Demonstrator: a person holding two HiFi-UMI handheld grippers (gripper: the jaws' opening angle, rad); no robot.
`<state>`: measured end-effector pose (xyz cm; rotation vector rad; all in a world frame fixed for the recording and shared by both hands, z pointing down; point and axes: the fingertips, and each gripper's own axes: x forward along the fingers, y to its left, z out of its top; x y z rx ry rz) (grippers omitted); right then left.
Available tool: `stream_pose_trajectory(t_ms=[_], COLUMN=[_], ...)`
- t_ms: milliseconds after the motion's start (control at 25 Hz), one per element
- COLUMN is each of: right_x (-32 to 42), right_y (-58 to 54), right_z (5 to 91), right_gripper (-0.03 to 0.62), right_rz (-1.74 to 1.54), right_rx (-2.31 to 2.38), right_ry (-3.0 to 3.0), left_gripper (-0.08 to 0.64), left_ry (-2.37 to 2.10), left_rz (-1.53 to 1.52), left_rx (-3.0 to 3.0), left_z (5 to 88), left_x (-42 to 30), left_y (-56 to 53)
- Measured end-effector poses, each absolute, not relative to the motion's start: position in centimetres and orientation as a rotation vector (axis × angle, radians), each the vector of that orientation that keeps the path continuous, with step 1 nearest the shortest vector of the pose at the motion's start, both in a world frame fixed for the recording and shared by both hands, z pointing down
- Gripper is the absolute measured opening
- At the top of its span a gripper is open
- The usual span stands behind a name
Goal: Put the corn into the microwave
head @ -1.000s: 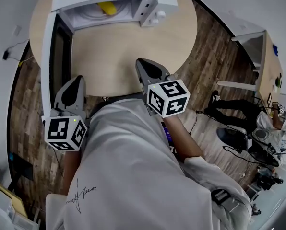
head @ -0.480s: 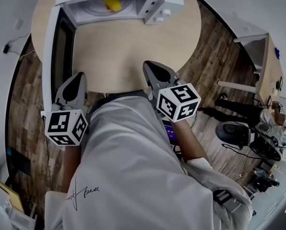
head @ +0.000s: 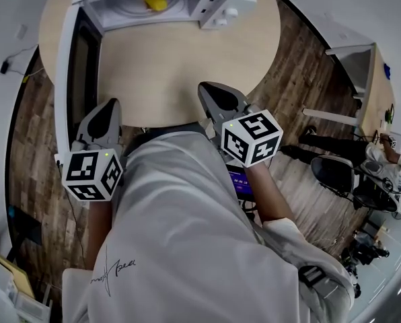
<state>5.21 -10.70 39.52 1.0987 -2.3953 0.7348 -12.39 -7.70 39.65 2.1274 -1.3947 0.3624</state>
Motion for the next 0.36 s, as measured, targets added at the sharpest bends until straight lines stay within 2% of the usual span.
stream_pose_trajectory(t_ms=[360], right_x=[5.41], right_y=[-10.69], right_z=[40.54], right_gripper=[0.012], right_rz=[0.725], right_rx=[1.082], right_ry=[-2.360], left_gripper=[-0.009], left_ry=[-1.389], left_rz=[0.387], left_rx=[2.111], left_z=[40.44], left_x=[-12.09], left_y=[-7.73])
